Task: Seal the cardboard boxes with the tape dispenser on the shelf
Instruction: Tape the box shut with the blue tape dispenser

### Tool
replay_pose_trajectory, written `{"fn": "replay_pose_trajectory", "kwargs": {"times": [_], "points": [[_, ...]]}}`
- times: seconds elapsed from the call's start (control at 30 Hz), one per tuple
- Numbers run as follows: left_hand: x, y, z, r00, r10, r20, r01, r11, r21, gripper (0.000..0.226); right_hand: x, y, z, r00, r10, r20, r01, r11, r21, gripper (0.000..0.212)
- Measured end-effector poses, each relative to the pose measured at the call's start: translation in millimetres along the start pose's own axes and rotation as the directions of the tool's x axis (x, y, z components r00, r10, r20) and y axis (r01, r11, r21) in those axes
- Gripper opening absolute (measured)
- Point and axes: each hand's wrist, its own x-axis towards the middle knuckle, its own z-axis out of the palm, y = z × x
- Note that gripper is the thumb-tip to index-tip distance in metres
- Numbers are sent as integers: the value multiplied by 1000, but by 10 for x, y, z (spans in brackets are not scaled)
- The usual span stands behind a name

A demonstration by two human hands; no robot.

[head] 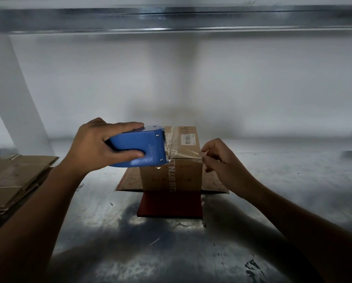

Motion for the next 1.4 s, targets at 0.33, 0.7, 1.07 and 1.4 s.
{"fn": "replay_pose_trajectory", "kwargs": {"times": [0.33, 0.7, 1.07, 1.4], "points": [[-5, 5, -1, 999, -33, 14, 33, 999, -28, 68, 156, 76, 174, 954, -284, 90, 298, 921, -252, 49], [20, 20, -44, 997, -10, 74, 12, 999, -32, 72, 282, 283, 171, 903, -374, 211, 430, 798, -423, 58], [206, 58, -355, 951, -81, 300, 106, 992, -67, 65, 312, 326, 100, 863, -407, 300, 506, 704, -499, 52], [3, -150, -688, 888, -239, 393, 259, 966, 1, 51, 313, 9, 2, 860, -283, 424, 503, 610, -612, 62]]}}
